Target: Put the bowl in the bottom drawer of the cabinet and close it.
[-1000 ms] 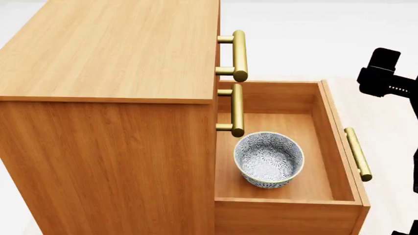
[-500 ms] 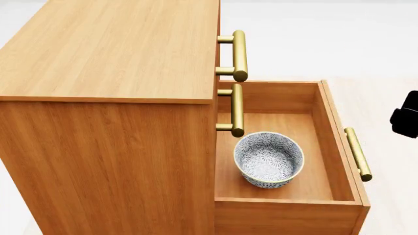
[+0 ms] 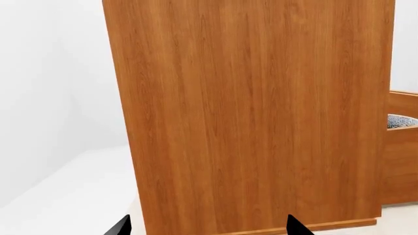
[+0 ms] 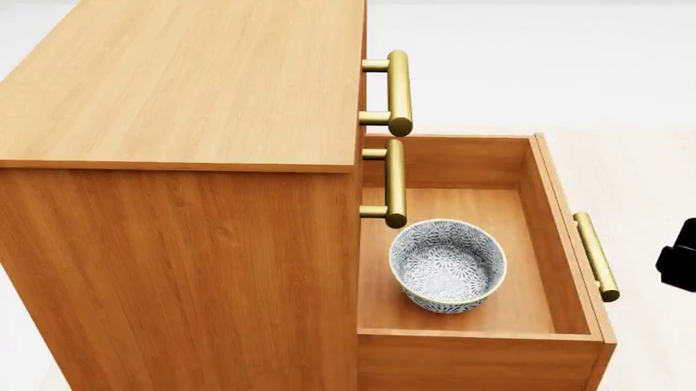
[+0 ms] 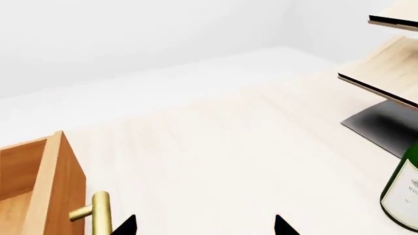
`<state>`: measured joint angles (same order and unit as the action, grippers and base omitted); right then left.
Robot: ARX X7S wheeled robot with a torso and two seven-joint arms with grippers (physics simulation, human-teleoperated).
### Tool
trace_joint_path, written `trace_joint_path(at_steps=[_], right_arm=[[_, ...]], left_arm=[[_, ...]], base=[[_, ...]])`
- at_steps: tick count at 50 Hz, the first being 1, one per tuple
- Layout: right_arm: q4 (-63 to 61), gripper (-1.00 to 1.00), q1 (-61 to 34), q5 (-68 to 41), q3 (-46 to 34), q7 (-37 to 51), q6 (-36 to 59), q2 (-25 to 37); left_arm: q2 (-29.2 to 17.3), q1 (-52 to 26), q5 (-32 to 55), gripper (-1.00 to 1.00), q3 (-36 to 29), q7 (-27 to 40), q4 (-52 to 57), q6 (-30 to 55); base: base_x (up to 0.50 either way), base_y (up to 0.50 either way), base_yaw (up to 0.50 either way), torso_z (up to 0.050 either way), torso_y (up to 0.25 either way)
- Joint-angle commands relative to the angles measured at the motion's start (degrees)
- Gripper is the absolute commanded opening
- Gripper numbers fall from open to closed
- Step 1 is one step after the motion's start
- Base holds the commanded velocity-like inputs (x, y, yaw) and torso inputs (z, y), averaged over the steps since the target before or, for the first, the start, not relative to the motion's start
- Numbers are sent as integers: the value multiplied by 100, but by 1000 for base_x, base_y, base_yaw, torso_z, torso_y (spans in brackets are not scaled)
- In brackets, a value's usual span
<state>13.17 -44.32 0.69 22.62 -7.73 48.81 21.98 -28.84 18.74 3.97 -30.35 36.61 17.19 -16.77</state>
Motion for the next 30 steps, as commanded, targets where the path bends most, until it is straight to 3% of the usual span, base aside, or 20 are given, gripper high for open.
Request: trace_joint_path(at_steps=[1, 30], right_arm=[[144, 100, 299, 10, 34, 5, -248, -5], [522, 100, 928, -15, 103, 36, -828, -138]], left_arm=[[-12, 5, -8, 100, -6, 10, 18, 6], [-18, -13, -17, 100, -25, 28, -7, -12]], base=[[0, 0, 0, 0, 0], [0, 0, 0, 0, 0]])
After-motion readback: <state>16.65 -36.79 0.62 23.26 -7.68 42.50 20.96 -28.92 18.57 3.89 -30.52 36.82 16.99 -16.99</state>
